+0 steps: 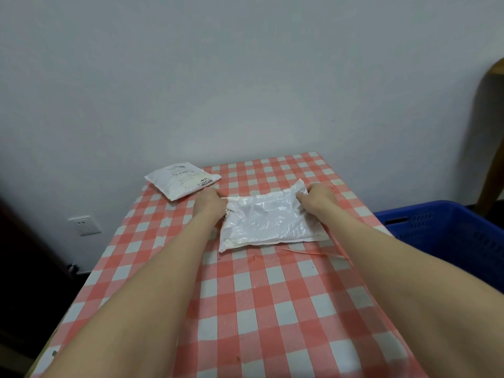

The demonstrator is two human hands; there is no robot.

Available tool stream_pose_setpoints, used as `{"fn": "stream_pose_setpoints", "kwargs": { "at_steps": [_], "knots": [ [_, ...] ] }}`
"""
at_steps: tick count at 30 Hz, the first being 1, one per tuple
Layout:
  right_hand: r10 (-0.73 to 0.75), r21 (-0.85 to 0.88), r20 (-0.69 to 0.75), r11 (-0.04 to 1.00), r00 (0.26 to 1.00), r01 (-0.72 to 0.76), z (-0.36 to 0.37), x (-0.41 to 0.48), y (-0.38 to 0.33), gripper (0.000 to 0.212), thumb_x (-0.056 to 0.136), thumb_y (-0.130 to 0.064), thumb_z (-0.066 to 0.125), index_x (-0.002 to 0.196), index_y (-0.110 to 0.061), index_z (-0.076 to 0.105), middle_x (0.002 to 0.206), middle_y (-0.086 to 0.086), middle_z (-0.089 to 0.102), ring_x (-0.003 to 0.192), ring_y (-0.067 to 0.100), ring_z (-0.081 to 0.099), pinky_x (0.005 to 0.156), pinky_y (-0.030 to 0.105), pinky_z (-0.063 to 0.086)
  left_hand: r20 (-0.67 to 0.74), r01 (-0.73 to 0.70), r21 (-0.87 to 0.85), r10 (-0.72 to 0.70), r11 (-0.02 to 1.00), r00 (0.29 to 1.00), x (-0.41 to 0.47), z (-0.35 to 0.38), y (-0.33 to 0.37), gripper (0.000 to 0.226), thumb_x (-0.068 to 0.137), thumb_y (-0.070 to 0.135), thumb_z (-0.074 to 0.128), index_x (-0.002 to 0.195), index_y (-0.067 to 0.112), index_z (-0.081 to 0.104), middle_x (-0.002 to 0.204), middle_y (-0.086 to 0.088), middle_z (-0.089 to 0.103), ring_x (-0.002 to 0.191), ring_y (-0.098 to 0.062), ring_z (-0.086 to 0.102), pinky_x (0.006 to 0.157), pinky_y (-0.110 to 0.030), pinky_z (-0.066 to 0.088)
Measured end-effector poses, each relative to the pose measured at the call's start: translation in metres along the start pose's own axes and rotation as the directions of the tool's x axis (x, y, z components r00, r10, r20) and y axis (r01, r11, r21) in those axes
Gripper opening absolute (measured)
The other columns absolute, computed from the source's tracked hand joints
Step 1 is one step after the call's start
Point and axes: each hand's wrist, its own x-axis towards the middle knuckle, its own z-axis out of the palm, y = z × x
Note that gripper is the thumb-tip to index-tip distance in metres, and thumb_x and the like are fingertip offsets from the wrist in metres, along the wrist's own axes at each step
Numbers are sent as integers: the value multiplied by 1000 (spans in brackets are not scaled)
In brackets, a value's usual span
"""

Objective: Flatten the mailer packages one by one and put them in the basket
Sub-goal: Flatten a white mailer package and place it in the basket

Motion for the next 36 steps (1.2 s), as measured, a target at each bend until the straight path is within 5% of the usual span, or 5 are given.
{"fn": "stream_pose_setpoints", "kwargs": {
  "at_steps": [5,9,15,19,36],
  "knots": [
    [-281,-268,-235,939,930,216,5,-5,-17,30,97,-18,52,127,-18,50,129,3,49,115,21,47,89,32,41,-135,-221,136,239,966,962,-15,12,12,43,90,-5,39,124,16,55,129,-5,50,112,-23,53,84,-32,45],
    [-508,-422,-28,787,861,451,13,-18,-24,25,97,-16,44,114,-21,61,122,-1,54,108,20,51,87,33,46,-73,-421,172,438,891,896,-37,31,24,34,94,1,39,111,14,65,118,-4,60,106,-21,56,87,-32,46],
    [-429,-466,234,738,873,488,30,-27,-14,39,100,-32,33,130,-16,52,137,5,45,125,24,43,100,41,39,186,-473,273,436,838,880,-42,53,19,26,99,12,38,118,9,56,125,-9,54,113,-28,53,86,-37,42],
    [-371,-548,357,660,857,514,34,-29,-11,52,101,-41,25,149,-19,27,158,8,18,148,30,1,119,46,8,319,-515,320,421,795,849,-41,51,12,40,103,25,30,137,5,36,146,-9,38,131,-26,38,104,-39,31],
    [-257,-587,377,677,890,445,37,-23,-10,58,98,-51,19,152,-41,0,161,6,-12,146,33,-18,117,52,-9,418,-417,461,223,783,881,-31,53,1,60,100,46,14,152,25,-7,160,-12,-5,148,-26,-2,119,-43,2]
  ]
}}
